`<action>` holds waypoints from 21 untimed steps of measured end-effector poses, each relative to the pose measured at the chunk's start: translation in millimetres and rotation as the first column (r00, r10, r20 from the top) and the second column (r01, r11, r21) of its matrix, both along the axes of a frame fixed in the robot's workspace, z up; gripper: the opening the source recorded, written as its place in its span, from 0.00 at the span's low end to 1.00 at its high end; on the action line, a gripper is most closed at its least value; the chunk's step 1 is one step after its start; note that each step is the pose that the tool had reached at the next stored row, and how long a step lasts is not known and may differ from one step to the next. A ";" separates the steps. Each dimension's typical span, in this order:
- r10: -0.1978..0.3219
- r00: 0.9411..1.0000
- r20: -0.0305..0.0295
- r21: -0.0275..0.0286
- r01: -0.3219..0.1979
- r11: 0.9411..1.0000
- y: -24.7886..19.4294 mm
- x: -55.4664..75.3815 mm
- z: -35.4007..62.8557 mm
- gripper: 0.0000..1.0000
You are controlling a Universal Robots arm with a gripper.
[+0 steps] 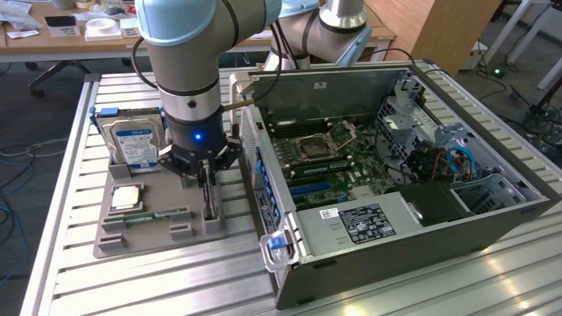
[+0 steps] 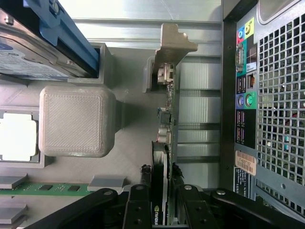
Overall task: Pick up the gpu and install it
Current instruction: 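Pick up the gpu and move the gpu toward the slot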
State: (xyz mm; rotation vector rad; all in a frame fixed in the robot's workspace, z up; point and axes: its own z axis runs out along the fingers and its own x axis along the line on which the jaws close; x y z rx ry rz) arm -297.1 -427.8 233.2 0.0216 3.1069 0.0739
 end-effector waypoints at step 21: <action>0.009 1.000 0.000 0.000 -0.009 1.000 0.0 0.0 0.0 0.26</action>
